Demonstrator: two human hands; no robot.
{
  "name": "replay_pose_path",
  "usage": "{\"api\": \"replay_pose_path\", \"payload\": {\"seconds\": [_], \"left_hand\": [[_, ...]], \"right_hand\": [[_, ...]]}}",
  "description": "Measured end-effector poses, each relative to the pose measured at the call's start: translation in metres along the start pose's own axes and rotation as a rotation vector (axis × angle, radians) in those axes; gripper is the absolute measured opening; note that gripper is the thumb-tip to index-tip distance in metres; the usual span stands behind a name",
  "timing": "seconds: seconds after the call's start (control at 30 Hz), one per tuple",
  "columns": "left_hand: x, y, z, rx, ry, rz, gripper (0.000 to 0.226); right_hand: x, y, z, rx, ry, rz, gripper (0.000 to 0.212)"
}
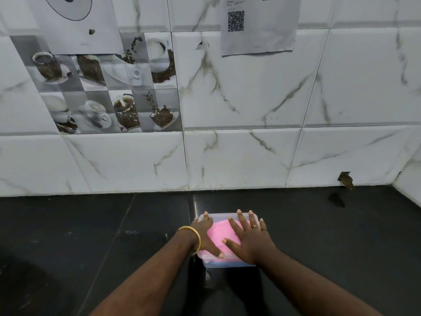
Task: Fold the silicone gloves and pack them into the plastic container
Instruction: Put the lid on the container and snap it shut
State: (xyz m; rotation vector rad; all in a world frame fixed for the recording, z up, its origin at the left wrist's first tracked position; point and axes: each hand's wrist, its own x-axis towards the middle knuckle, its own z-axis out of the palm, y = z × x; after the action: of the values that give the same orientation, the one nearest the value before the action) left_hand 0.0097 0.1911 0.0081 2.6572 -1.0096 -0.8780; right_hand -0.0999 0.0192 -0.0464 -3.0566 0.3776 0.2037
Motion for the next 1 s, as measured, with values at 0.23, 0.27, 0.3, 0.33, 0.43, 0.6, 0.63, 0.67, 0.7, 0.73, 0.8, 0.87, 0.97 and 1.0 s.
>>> {"api": "replay_pose_path", "payload": {"seconds": [0.23,0.27,0.3,0.33,0.43,0.6,0.63,0.67,0.7,0.73,0.8,0.87,0.97,1.0], "left_hand": [[-0.016,-0.028,0.046,-1.025,0.362,-0.044,0.091],[-0.014,-0.028,0.047,-1.110,0.350,-0.113,0.078],[-0.013,-0.027,0.046,-1.170,0.314,-0.181,0.063],[-0.014,-0.026,0.045,-1.186,0.272,-0.234,0.051],[-0.016,-0.034,0.044,-1.217,0.174,-0.298,0.043],[-0.013,-0.042,0.042,-1.379,0.148,-0.312,0.027],[-0.013,-0.042,0.040,-1.372,0.146,-0.318,0.025],[-0.014,-0.042,0.038,-1.345,0.156,-0.326,0.025],[-0.014,-0.043,0.036,-1.290,0.187,-0.331,0.025],[-0.014,-0.044,0.034,-1.221,0.235,-0.332,0.024],[-0.014,-0.044,0.029,-1.106,0.334,-0.301,0.021],[-0.013,-0.041,0.023,-0.976,0.396,-0.271,0.018],[-0.011,-0.032,0.010,-0.549,0.420,-0.280,0.022],[-0.012,-0.028,0.004,-0.419,0.409,-0.298,0.028]], "right_hand": [[0.011,-0.025,-0.025,-0.022,0.022,-0.001,0.079],[0.011,-0.031,-0.025,0.007,0.046,-0.013,0.076],[0.012,-0.036,-0.025,0.033,0.064,-0.027,0.074],[0.012,-0.041,-0.023,0.053,0.075,-0.040,0.072],[0.012,-0.052,-0.013,0.087,0.082,-0.061,0.070],[0.011,-0.052,-0.001,0.114,0.095,-0.060,0.072],[0.011,-0.052,0.000,0.109,0.100,-0.060,0.072],[0.011,-0.052,0.001,0.106,0.104,-0.059,0.073],[0.011,-0.052,0.001,0.105,0.106,-0.057,0.073],[0.011,-0.052,0.002,0.105,0.108,-0.057,0.073],[0.011,-0.052,0.002,0.103,0.107,-0.056,0.073],[0.011,-0.052,0.002,0.094,0.107,-0.055,0.073],[0.011,-0.053,0.001,0.088,0.101,-0.054,0.074],[0.011,-0.053,0.001,0.090,0.099,-0.053,0.074]]}}
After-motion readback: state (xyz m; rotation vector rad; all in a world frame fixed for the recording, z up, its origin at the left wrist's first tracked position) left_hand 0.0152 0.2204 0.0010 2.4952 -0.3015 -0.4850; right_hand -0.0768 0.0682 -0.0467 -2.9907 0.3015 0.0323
